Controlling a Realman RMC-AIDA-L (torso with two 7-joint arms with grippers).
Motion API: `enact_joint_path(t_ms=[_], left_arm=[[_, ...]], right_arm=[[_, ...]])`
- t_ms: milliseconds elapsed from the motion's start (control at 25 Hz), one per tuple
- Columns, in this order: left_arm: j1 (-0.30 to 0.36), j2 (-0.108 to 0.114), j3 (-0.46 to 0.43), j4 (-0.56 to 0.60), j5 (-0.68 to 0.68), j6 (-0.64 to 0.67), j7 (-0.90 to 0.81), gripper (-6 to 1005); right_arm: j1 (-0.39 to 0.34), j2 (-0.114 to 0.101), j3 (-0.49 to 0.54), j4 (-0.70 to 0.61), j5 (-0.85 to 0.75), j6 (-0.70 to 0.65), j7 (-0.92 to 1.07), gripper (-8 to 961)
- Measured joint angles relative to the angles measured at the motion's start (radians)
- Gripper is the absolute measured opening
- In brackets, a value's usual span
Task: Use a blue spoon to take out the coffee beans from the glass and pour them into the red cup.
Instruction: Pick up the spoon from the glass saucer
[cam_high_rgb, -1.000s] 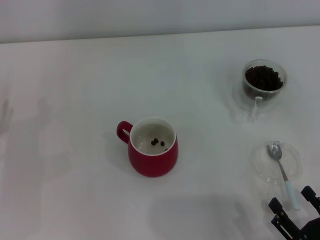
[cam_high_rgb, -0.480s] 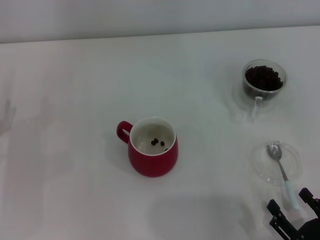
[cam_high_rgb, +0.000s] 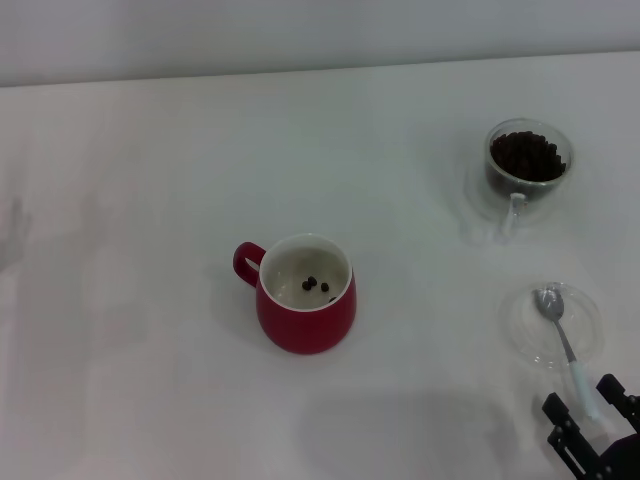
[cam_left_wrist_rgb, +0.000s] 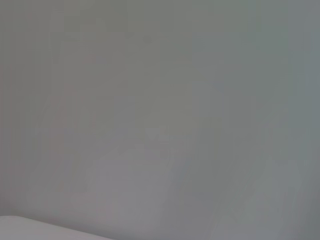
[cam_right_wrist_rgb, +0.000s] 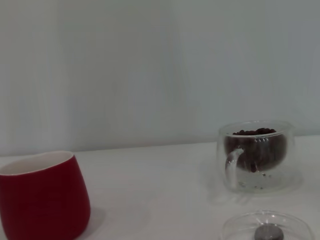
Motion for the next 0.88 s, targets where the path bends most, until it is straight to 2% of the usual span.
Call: enact_joint_path(t_ms=[160,400,480,880], left_arm=[[0.001,0.000,0.000,0.000,0.000,0.000,0.001,876],[0.004,0.001,-0.003,0.003,0.000,0.000,0.002,877],[0.004,0.001,-0.003,0.004,0.000,0.000,0.001,877],[0.006,0.002,-0.004,0.007,0.000,0.000,0.001,877]], right_arm=[[0.000,-0.001,0.001,-0.001,-0.001,0.000,0.005,743],[0.001,-0.001,0.001,-0.001,-0.001,0.000,0.005,538],[0.002,-0.002,0.001,-0.001,0.000,0.000,0.005,349],[0.005,-0.002,0.003,-0.001,0.003,0.010,0.005,352]])
